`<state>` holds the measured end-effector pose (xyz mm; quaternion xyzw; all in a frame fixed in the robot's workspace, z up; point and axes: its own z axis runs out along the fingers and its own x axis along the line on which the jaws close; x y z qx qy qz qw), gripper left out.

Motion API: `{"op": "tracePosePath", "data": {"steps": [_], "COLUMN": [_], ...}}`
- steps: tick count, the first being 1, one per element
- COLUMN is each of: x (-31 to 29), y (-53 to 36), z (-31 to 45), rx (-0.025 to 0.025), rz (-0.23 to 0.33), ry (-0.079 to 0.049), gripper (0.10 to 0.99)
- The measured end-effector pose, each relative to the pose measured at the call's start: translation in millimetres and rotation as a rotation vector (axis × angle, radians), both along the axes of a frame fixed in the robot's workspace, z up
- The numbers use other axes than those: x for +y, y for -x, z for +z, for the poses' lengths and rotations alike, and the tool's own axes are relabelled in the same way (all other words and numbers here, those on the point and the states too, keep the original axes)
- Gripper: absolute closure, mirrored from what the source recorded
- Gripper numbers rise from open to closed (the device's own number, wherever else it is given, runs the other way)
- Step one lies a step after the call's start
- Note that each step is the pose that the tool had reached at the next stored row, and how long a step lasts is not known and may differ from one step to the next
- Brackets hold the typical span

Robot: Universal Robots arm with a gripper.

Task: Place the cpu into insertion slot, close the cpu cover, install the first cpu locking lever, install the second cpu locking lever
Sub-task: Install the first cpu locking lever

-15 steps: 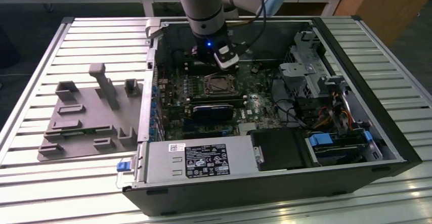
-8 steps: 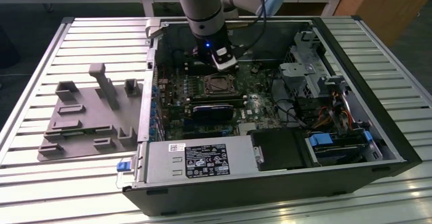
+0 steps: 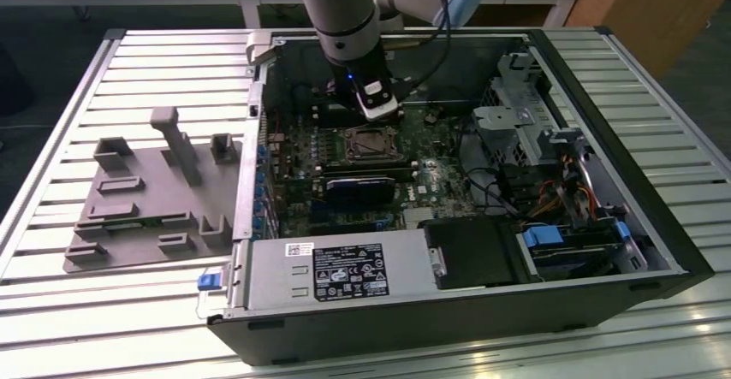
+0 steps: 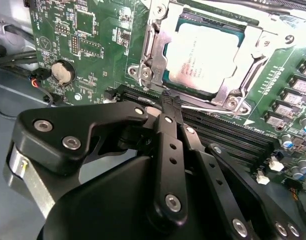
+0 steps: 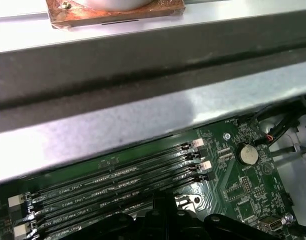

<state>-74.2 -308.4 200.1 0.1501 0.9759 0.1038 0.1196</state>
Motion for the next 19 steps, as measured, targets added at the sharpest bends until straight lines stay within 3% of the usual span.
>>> {"op": "tracePosePath", "data": {"steps": [5,19], "x": [0.4,6.3], "y": [0.0,0.0], "z": [0.6,1.4], "rx": [0.0001,0.0], "rz": [0.0,0.0], "ry": [0.007,0.007], "gripper": [0.984,0.984]}}
